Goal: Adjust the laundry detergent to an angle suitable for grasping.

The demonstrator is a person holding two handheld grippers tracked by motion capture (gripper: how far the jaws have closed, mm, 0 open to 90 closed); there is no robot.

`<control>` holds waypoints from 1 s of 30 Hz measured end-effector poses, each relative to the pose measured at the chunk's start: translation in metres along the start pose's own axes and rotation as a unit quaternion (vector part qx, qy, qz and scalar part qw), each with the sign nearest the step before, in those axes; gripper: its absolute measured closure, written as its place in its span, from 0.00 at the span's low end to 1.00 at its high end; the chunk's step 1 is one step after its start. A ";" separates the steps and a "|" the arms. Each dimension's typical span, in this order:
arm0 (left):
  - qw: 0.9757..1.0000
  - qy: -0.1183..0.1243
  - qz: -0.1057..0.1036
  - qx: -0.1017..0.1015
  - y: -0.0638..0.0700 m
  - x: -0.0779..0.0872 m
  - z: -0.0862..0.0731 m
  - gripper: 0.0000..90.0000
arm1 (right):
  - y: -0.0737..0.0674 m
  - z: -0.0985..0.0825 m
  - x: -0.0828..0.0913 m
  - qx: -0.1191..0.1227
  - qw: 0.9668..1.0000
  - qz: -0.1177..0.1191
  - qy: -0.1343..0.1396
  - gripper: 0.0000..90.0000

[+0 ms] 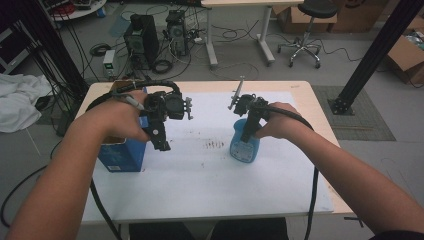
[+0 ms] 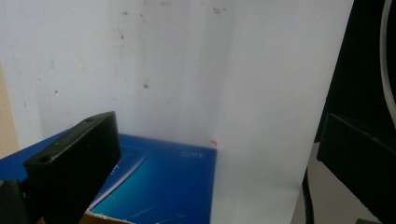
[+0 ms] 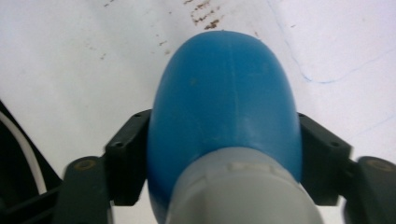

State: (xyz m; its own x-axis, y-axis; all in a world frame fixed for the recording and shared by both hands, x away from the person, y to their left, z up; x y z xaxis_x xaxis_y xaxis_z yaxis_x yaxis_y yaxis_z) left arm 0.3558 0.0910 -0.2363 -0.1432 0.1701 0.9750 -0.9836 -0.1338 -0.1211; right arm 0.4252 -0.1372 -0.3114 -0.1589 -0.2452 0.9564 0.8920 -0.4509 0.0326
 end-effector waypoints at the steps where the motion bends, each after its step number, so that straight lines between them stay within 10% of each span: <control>1: 1.000 0.000 0.000 0.000 0.000 0.000 0.000 0.00 | 0.000 0.000 0.000 -0.002 1.000 0.001 0.003 0.31; 30: 1.000 -0.005 -0.002 0.002 0.000 0.000 0.000 0.00 | 0.001 0.002 0.013 0.014 1.000 0.008 0.019 0.13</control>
State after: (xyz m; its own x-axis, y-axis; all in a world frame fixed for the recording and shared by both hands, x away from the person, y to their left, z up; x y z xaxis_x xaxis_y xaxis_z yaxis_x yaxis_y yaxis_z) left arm 0.3556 0.0910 -0.2364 -0.1376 0.1613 0.9773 -0.9838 -0.1363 -0.1160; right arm 0.4250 -0.1390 -0.2988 -0.1600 -0.2857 0.9448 0.9062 -0.4220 0.0259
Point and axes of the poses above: each handheld gripper's, and its own axes: x roughly backward along the jaws, z roughly out of its top, y roughly to its right, the point moved 2 cm from there along -x, roughly forward along the jaws, and after that the axes turned 10 degrees about y, right-handed, at the moved point
